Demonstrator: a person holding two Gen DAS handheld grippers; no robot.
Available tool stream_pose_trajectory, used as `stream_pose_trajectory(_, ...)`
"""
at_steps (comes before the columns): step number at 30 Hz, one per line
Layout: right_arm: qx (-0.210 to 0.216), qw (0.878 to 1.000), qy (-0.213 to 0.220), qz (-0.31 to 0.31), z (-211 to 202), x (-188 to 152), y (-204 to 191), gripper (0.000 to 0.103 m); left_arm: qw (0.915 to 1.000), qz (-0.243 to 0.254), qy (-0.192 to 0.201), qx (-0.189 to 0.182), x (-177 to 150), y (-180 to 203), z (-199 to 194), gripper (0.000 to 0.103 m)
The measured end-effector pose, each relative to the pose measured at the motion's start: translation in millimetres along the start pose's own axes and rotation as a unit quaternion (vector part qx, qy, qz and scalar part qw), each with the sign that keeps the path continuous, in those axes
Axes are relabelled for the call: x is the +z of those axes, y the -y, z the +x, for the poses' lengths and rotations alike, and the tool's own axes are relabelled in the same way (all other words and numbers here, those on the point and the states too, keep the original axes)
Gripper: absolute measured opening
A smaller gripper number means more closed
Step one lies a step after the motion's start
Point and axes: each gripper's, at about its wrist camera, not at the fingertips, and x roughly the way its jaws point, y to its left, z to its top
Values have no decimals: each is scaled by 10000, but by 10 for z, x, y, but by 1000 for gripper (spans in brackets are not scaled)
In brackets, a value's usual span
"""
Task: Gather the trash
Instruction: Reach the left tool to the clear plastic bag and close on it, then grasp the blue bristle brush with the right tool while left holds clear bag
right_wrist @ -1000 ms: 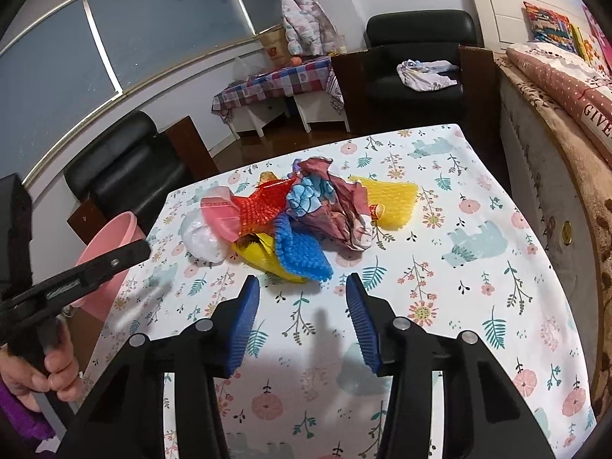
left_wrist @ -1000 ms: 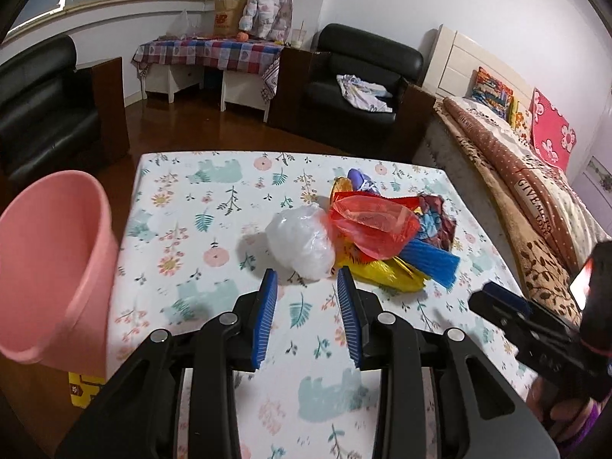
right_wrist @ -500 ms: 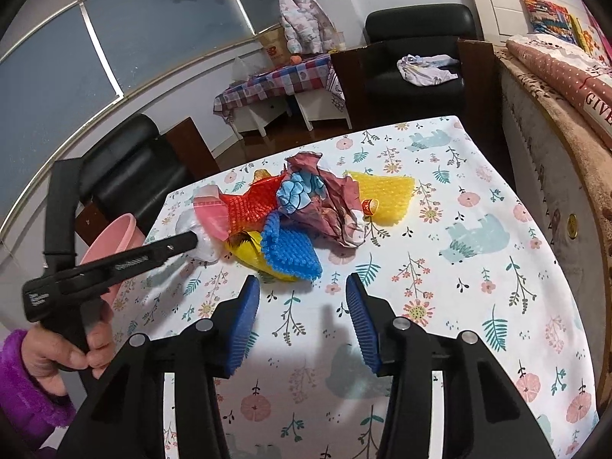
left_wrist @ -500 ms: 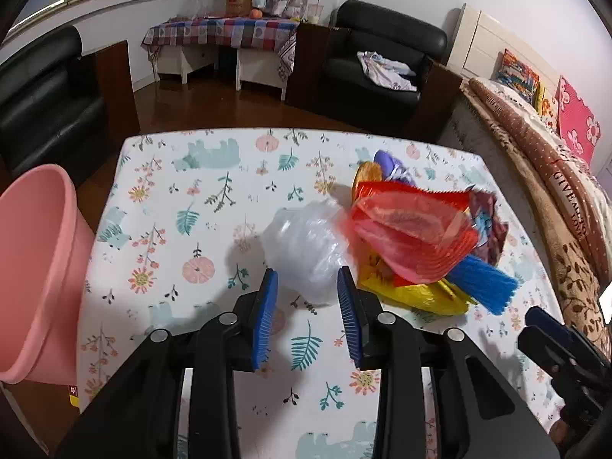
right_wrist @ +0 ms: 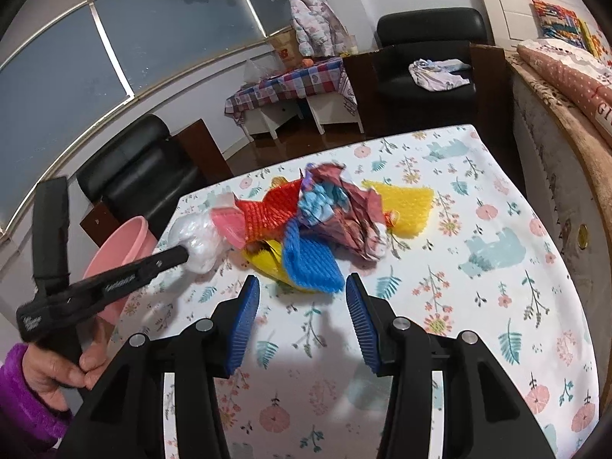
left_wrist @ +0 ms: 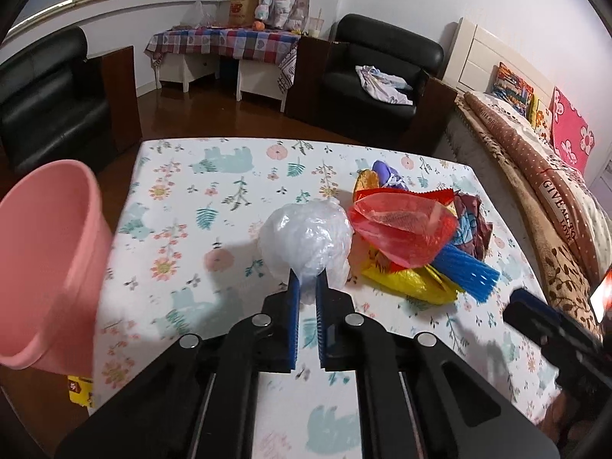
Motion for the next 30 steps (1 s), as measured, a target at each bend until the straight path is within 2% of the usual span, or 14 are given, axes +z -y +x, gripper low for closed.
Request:
stream_pose_trajectory(8, 4, 9999, -55, -131, 186, 158, -121, 47, 9998, -168, 108, -18, -102, -161, -315, 7)
stream_pose_trajectory(10, -90, 9998, -102, -143, 257, 178, -138, 38, 9997, -182, 131, -42, -125, -172, -379, 7)
stream_pose_trajectory(12, -142, 9997, -199, -98, 321, 182, -123, 23, 9997, -163, 162, -75, -148, -175, -438, 7)
stream_pose_trajectory(15, -185, 9993, -313, 6, 353, 155, -96, 7, 9996, -114, 229, -97, -175, -164, -514, 7)
stream_pose_trajectory(30, 13, 9999, 107, 118, -253, 73, -161, 7, 9988, -115, 417, -251, -234, -185, -745, 7)
